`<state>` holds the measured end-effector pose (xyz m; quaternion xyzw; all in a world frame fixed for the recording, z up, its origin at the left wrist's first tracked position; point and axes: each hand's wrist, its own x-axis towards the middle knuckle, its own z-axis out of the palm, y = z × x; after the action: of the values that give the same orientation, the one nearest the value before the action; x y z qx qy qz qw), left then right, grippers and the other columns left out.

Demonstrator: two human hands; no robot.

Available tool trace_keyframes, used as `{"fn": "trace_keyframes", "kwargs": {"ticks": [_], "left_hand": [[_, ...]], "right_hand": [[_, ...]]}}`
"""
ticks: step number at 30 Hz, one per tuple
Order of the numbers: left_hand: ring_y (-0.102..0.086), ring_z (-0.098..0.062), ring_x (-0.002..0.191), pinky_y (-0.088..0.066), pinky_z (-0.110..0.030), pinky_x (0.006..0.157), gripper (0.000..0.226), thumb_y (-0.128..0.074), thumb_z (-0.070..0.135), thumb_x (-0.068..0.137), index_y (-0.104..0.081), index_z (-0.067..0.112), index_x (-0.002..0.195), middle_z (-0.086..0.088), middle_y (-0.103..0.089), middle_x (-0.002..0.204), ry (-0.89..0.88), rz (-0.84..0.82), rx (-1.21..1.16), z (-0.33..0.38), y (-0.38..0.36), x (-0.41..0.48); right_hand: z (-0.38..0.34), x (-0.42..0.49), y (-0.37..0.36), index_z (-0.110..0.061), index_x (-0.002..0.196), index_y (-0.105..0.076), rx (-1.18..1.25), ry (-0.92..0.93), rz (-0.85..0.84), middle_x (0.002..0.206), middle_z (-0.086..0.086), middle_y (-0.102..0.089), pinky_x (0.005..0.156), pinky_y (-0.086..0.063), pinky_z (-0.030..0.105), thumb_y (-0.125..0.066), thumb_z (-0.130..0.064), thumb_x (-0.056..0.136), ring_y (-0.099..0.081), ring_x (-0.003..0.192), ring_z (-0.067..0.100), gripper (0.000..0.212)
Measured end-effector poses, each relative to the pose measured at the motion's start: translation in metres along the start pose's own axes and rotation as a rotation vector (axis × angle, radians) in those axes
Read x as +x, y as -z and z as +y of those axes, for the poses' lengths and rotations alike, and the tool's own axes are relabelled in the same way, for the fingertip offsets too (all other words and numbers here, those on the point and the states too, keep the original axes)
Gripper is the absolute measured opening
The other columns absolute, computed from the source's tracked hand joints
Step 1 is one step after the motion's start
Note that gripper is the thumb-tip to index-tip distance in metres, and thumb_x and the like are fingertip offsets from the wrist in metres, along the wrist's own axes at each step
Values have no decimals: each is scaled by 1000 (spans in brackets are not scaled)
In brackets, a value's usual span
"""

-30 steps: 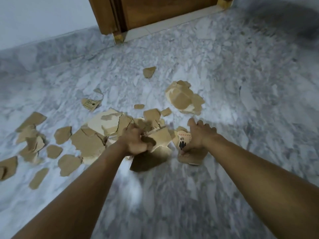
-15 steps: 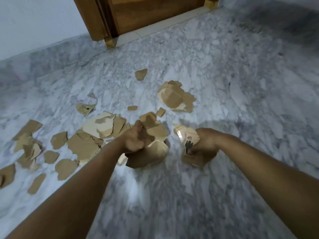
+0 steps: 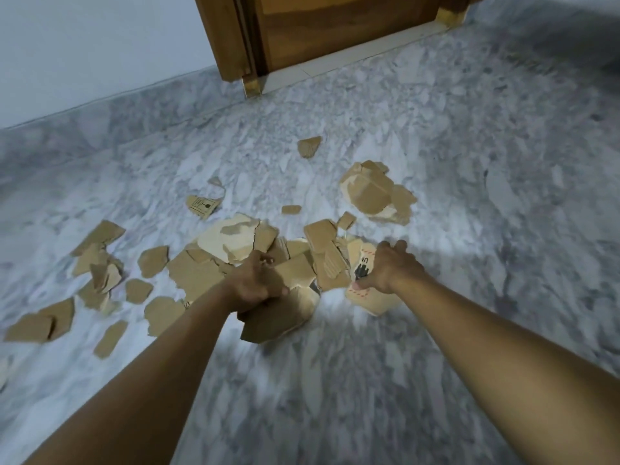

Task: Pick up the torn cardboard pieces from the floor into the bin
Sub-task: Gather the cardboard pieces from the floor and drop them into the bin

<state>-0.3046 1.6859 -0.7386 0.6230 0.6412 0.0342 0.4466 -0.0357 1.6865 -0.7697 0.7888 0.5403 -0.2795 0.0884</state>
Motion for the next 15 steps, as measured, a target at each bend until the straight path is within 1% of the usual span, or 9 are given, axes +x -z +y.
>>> {"fn": "trace_keyframes", "kwargs": {"ticks": [2,4,5,6,8,9,11,13,15], "left_hand": [[-57,-21,104,-47,-31,84,86,-89,36,64,-40,18,132,-5,-57,121,6,-4,-10,-4,-3,2],[-59,-22,103,-48,-32,83,85,-90,43,55,-48,16,124,-3,-61,115,42,6,9,-3,3,7],[-62,-21,97,-51,-32,79,79,-90,45,52,-55,14,116,-3,-64,108,58,-2,3,-1,9,9],[-65,-19,86,-52,-30,71,64,-89,43,55,-62,13,105,-3,-68,97,60,-14,-20,3,15,9],[-61,-17,63,-47,-26,53,27,-85,32,71,-67,13,81,-2,-65,73,45,-71,-58,14,28,10],[-58,-18,59,-43,-25,50,23,-82,29,77,-66,13,74,-2,-61,67,32,-103,-57,19,32,11],[-57,-20,62,-42,-25,54,23,-78,31,82,-64,14,76,-2,-59,68,14,-170,-13,38,32,17],[-60,-18,71,-43,-27,62,22,-77,36,82,-64,19,80,0,-62,74,4,-217,27,55,21,27],[-63,-19,87,-45,-29,71,26,-79,45,77,-62,26,81,-2,-66,92,-41,-218,112,72,-2,45]], "right_hand": [[6,1,-4,-11,141,-37,69,-4,1,139,13,-48,92,-50,40,-87,-61,62,-54,124,34,106],[13,0,-8,-13,137,-42,133,-18,-6,132,9,-57,87,-51,36,-88,-60,60,-59,119,31,101],[16,-2,-9,-13,134,-45,152,-16,-28,128,7,-59,86,-51,35,-89,-60,59,-60,117,29,99],[21,-4,-9,-15,128,-48,161,-5,-64,123,3,-61,85,-51,34,-90,-60,57,-61,114,27,94],[31,-5,-5,-18,116,-52,132,45,-140,114,-2,-63,84,-52,33,-90,-62,53,-62,103,22,86],[36,-6,-2,-20,114,-52,110,67,-161,112,-2,-63,85,-52,34,-90,-62,53,-61,99,21,83],[51,-2,12,-21,112,-52,126,80,-140,109,-2,-62,85,-53,35,-90,-62,53,-60,97,19,82],[62,6,32,-22,108,-57,188,104,-61,103,-4,-65,82,-53,34,-91,-62,50,-63,96,19,78],[66,21,60,-23,104,-63,218,149,19,99,-6,-67,81,-52,32,-92,-58,54,-65,96,19,67]]}}
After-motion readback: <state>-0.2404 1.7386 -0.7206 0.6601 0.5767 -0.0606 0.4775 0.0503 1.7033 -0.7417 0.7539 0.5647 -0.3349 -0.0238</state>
